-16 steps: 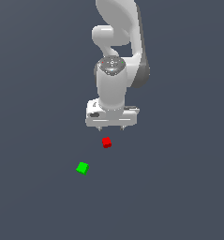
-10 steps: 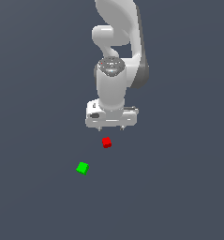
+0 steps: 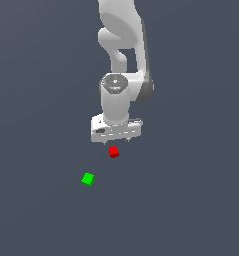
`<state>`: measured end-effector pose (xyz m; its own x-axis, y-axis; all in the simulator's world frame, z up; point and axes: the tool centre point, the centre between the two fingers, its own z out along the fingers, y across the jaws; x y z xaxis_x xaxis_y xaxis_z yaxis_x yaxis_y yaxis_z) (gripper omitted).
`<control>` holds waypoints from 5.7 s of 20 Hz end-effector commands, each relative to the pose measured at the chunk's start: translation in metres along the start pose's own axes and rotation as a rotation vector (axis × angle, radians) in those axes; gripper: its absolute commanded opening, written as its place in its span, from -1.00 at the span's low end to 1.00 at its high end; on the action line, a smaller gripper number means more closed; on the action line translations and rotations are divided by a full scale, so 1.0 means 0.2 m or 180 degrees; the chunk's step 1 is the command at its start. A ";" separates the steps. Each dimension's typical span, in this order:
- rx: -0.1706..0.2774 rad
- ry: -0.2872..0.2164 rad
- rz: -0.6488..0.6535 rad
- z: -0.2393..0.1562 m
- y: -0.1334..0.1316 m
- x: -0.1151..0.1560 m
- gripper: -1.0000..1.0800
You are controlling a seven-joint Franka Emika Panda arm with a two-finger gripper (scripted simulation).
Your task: Stack the red cube on top of the green cube.
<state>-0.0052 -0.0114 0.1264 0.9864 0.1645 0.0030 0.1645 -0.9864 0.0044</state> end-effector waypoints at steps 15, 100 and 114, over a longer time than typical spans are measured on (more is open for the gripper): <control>0.0017 -0.0011 -0.0458 0.27 0.07 -0.03 0.92; 0.0013 -0.0008 -0.0483 0.26 0.56 0.39 -1.00; 0.0014 -0.0008 -0.0483 0.32 0.70 0.53 -1.00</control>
<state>0.1207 -0.1309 0.0627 0.9503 0.3113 -0.0010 0.3113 -0.9503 -0.0002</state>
